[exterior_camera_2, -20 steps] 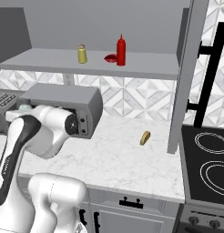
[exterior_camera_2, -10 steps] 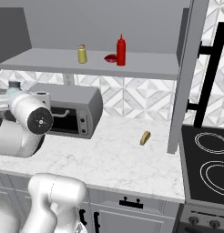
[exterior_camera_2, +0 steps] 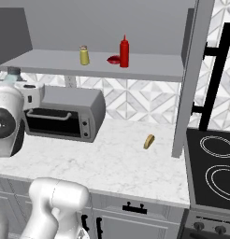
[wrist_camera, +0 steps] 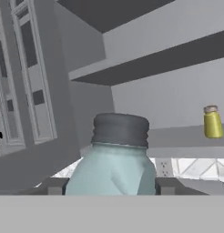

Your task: Put the shaker and condiment bottle from the counter next to their counterparts in the cabinet.

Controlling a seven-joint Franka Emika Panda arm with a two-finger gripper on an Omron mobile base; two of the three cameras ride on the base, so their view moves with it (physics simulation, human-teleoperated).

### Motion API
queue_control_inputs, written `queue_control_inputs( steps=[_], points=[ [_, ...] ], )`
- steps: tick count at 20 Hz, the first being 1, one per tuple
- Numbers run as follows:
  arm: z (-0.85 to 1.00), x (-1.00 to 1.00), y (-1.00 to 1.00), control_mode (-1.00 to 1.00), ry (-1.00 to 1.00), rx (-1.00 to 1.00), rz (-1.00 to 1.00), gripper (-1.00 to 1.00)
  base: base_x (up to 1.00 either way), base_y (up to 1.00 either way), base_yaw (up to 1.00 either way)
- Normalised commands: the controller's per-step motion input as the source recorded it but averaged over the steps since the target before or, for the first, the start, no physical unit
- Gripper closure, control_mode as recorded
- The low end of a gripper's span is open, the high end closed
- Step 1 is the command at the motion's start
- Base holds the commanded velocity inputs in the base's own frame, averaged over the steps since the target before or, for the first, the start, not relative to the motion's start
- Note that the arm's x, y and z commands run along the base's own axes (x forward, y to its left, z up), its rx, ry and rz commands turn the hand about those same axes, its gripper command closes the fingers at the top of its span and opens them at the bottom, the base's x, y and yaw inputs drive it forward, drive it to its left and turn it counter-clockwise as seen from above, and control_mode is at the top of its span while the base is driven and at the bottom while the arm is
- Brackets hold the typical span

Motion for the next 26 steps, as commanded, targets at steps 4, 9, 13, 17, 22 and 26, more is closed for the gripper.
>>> queue_control_inputs(
  steps=[4, 9, 13, 17, 22, 26],
  points=[
    [0.33, 0.00, -0.51, -1.00, 0.00, 0.00, -0.26, 1.00, 0.00, 0.00, 0.00],
    [0.06, 0.01, 0.10, -1.00, -0.01, -0.07, -0.09, 1.00, 0.00, 0.00, 0.00],
    [0.13, 0.35, 0.07, -1.00, -0.16, -0.21, -0.15, 1.00, 0.00, 0.00, 0.00],
    [0.31, 0.68, -0.12, -1.00, -0.07, -0.14, -0.22, 1.00, 0.00, 0.00, 0.00],
    [0.02, 0.68, -0.04, -1.00, 0.02, -0.04, -0.18, 1.00, 0.00, 0.00, 0.00],
    [0.00, 0.70, 0.00, -1.00, 0.08, 0.00, -0.21, 1.00, 0.00, 0.00, 0.00]
  ],
)
